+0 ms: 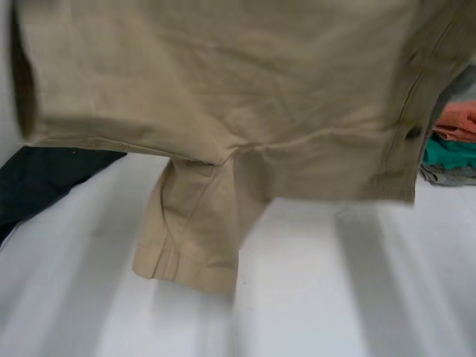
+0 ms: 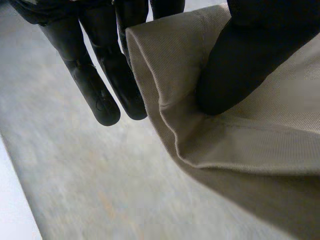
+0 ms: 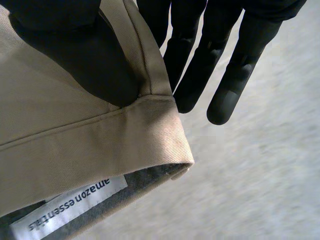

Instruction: Fold the laundry.

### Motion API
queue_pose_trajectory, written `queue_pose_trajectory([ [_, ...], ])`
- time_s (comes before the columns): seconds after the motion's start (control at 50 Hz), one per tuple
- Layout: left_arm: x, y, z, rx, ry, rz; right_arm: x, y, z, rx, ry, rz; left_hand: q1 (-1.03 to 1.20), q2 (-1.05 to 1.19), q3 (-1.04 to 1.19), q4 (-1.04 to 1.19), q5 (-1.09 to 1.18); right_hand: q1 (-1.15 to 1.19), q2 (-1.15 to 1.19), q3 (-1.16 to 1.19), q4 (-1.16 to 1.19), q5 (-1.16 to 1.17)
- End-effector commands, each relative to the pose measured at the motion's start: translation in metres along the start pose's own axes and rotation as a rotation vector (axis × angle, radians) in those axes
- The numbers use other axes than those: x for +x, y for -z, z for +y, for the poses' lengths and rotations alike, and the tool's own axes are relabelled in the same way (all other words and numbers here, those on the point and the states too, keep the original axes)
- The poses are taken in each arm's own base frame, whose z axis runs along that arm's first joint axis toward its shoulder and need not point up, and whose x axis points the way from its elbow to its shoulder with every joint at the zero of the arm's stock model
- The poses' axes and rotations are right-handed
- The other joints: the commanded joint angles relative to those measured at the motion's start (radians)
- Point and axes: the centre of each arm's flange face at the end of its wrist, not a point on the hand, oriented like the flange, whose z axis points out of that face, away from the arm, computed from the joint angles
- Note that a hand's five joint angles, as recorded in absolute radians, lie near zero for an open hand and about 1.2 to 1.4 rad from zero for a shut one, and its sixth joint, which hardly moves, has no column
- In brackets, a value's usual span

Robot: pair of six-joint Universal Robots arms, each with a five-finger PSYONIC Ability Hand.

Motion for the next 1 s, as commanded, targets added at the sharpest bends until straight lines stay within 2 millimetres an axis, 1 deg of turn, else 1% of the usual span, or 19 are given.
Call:
queue_pose_trajectory([
  [0.02, 0.035, -0.036, 0.109, -0.210, -0.102, 0.074, -0.052, -0.046, 0.064, -0.161, -0.014, -0.129, 0.222, 0.198, 0.201, 0.197, 0.255, 0.281, 0.218, 0.201, 0.192, 0.226],
  [0.18, 0.068, -0.071, 0.213, -0.244, -0.238, 0.100, -0.100, -0.111, 0.134, -0.186, -0.070, -0.048, 0.222, 0.198, 0.201, 0.197, 0.255, 0.281, 0.218, 0.201, 0.192, 0.226],
  [0.3, 0.073, -0.102, 0.247, -0.139, -0.321, -0.030, -0.132, -0.159, 0.183, 0.009, -0.070, 0.192, 0.222, 0.198, 0.201, 0.197, 0.255, 0.281, 0.218, 0.201, 0.192, 0.226],
  [0.32, 0.073, -0.105, 0.250, -0.124, -0.323, -0.047, -0.136, -0.163, 0.188, 0.036, -0.069, 0.217, 0.222, 0.198, 0.201, 0.197, 0.255, 0.041, -0.022, -0.039, -0.049, -0.014],
  [0.34, 0.074, -0.110, 0.253, -0.087, -0.319, -0.072, -0.139, -0.166, 0.193, 0.058, -0.064, 0.238, -0.219, -0.244, -0.240, -0.245, -0.187, -0.302, -0.365, -0.382, -0.391, -0.357],
  [0.36, 0.074, -0.111, 0.253, -0.077, -0.316, -0.081, -0.143, -0.168, 0.197, 0.074, -0.054, 0.255, -0.427, -0.451, -0.448, -0.453, -0.395, -0.686, -0.749, -0.766, -0.775, -0.741],
  [0.38, 0.075, -0.112, 0.254, -0.071, -0.315, -0.086, -0.152, -0.169, 0.207, 0.072, -0.021, 0.255, -0.630, -0.654, -0.651, -0.655, -0.597, -0.941, -1.004, -1.021, -1.030, -0.996],
  [0.4, 0.076, -0.112, 0.256, -0.064, -0.314, -0.089, -0.155, -0.168, 0.211, 0.064, -0.007, 0.243, -1.000, -1.024, -1.020, -1.025, -0.967, -0.941, -1.004, -1.021, -1.030, -0.996],
  [0.46, 0.081, -0.108, 0.257, -0.074, -0.309, -0.075, -0.164, -0.163, 0.216, 0.035, 0.016, 0.195, -0.975, -0.999, -0.996, -1.001, -0.943, -0.941, -1.004, -1.021, -1.030, -0.996],
  [0.54, 0.100, -0.087, 0.251, -0.126, -0.288, -0.017, -0.171, -0.142, 0.223, -0.075, 0.031, 0.048, -0.970, -0.994, -0.990, -0.995, -0.937, -0.941, -1.004, -1.021, -1.030, -0.996],
  [0.6, 0.099, -0.069, 0.238, -0.177, -0.282, 0.004, -0.163, -0.127, 0.211, -0.112, 0.034, -0.059, -0.964, -0.988, -0.984, -0.989, -0.931, -0.941, -1.004, -1.021, -1.030, -0.996],
  [0.64, 0.100, -0.048, 0.230, -0.231, -0.285, 0.028, -0.160, -0.106, 0.197, -0.144, 0.024, -0.207, -0.955, -0.979, -0.976, -0.980, -0.922, -0.941, -1.004, -1.021, -1.030, -0.996],
  [0.68, 0.103, -0.032, 0.224, -0.266, -0.284, 0.048, -0.156, -0.092, 0.196, -0.184, 0.009, -0.296, -0.949, -0.973, -0.970, -0.975, -0.916, -0.941, -1.004, -1.021, -1.030, -0.996],
  [0.78, 0.127, 0.031, 0.191, -0.366, -0.242, 0.187, -0.139, -0.055, 0.226, -0.353, -0.051, -0.477, -0.794, -0.818, -0.814, -0.819, -0.761, -0.941, -1.004, -1.021, -1.030, -0.996],
  [0.8, 0.134, 0.055, 0.183, -0.410, -0.211, 0.243, -0.137, -0.051, 0.230, -0.372, -0.060, -0.495, -0.724, -0.748, -0.744, -0.749, -0.691, -0.941, -1.004, -1.021, -1.030, -0.996],
  [0.86, 0.144, 0.089, 0.178, -0.492, -0.152, 0.317, -0.132, -0.039, 0.242, -0.432, -0.086, -0.531, -0.603, -0.627, -0.624, -0.628, -0.570, -0.941, -1.004, -1.021, -1.030, -0.996],
  [0.88, 0.149, 0.110, 0.175, -0.544, -0.106, 0.358, -0.131, -0.037, 0.247, -0.447, -0.094, -0.539, -0.542, -0.566, -0.562, -0.567, -0.509, -0.941, -1.004, -1.021, -1.030, -0.996],
  [0.96, 0.159, 0.152, 0.173, -0.676, 0.010, 0.432, -0.127, -0.031, 0.267, -0.498, -0.101, -0.542, -0.453, -0.477, -0.474, -0.478, -0.420, -0.872, -0.935, -0.952, -0.961, -0.927],
  [1.0, 0.164, 0.164, 0.175, -0.724, 0.048, 0.448, -0.130, -0.029, 0.280, -0.504, -0.086, -0.560, -0.453, -0.477, -0.474, -0.478, -0.420, -0.848, -0.911, -0.928, -0.938, -0.904],
])
